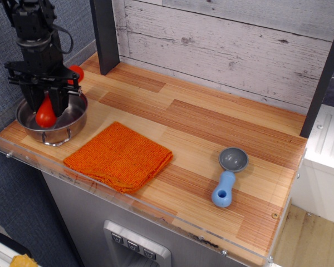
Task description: Place the hot dog in the pot
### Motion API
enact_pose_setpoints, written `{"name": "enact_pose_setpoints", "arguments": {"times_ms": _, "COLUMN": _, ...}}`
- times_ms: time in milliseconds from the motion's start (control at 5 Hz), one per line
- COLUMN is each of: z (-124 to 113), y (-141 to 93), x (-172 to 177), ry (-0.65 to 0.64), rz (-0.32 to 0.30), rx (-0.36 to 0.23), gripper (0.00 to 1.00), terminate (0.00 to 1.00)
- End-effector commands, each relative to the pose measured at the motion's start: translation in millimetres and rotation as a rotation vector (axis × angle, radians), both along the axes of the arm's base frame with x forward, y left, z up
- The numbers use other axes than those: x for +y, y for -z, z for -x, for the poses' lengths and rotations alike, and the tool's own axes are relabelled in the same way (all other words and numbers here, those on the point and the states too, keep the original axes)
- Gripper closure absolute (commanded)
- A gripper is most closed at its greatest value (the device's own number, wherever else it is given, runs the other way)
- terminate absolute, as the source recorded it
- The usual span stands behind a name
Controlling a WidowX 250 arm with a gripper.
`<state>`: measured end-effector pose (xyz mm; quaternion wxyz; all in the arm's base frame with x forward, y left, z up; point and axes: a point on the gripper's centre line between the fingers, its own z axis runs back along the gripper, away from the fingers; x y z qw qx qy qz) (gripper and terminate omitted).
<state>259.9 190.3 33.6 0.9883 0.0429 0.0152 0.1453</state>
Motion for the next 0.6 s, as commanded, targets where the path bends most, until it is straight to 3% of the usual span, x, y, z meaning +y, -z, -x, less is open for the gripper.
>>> {"name": "enact_pose_setpoints", "arguments": {"times_ms": 0, "z": 3, "y": -17, "x": -9, "ry": 0.030, "rz": -0.040, "rx": -0.039, "gripper": 0.00, "terminate": 0.00}}
{"name": "enact_pose_setpoints", "arguments": {"times_ms": 200, "z": -2, "y": -46, "x": -24, "ry": 0.075, "rz": -0.068, "rx": -0.085, "gripper": 0.00, "terminate": 0.00}}
{"name": "enact_pose_setpoints", "arguments": {"times_ms": 400, "z": -10, "y": -81, "x": -55, "ry": 0.115, "rz": -0.060, "rx": -0.159, "gripper": 0.00, "terminate": 1.00}}
